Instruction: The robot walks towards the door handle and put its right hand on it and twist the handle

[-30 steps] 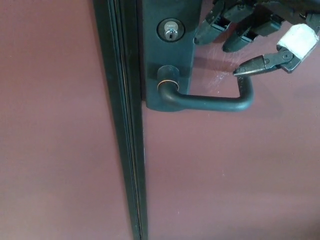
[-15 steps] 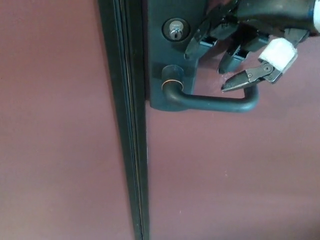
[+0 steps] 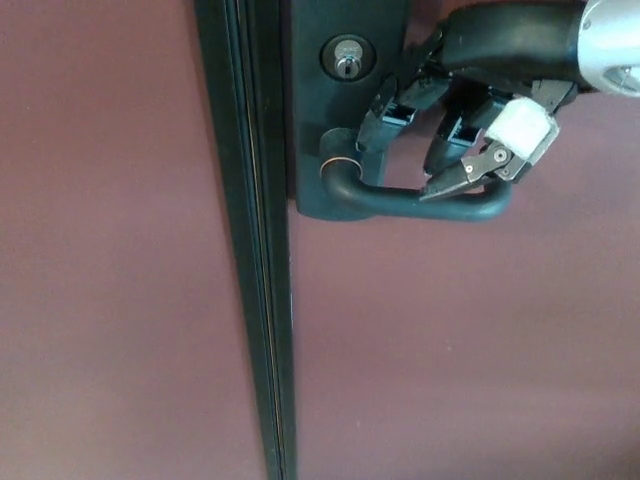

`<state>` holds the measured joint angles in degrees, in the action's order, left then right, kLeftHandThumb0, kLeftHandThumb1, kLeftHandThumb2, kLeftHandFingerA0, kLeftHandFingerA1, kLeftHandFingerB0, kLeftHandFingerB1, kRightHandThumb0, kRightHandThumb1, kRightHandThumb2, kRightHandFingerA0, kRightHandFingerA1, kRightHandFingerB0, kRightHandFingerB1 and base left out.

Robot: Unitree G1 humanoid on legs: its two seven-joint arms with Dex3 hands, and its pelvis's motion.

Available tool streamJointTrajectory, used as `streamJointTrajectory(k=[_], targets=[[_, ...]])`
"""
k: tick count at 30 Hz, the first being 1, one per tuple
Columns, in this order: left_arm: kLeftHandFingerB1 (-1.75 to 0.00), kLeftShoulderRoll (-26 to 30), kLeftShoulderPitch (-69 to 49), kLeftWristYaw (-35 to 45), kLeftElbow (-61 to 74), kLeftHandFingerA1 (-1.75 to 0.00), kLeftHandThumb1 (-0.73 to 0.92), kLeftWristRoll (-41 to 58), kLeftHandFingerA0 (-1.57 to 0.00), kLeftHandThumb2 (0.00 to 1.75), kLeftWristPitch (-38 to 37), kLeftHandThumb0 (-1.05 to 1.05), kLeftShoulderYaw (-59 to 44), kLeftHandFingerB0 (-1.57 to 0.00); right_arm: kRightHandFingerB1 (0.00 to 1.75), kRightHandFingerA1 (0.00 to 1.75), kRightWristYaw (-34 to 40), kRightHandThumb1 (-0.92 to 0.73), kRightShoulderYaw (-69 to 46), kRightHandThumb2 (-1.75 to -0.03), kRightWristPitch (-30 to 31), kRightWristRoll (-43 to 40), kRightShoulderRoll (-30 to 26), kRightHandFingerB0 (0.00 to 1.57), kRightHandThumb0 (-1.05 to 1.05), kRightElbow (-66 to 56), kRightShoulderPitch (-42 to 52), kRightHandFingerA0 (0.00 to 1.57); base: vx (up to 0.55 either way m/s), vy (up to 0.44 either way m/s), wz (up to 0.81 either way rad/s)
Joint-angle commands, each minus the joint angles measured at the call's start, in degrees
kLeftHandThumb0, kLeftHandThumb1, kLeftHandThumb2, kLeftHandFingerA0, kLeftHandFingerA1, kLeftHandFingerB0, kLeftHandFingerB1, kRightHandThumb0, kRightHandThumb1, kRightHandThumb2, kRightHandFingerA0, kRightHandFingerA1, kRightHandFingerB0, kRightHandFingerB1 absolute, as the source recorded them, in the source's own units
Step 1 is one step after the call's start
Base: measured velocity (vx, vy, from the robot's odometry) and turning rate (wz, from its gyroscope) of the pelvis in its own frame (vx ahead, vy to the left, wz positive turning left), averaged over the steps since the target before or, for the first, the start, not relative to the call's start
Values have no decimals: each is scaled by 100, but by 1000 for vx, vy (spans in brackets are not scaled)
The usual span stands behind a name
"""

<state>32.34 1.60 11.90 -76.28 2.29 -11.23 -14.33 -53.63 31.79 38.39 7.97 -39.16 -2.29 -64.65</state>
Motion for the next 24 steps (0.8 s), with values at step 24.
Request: streamJointTrajectory(k=[24], targets=[[-69, -11, -191, 34, -7, -86, 38, -38, -70, 66, -19, -15, -38, -56, 45, 53, -552, -46, 290, -76, -54, 777, -19, 38, -63, -17, 226, 52, 0, 0, 0]])
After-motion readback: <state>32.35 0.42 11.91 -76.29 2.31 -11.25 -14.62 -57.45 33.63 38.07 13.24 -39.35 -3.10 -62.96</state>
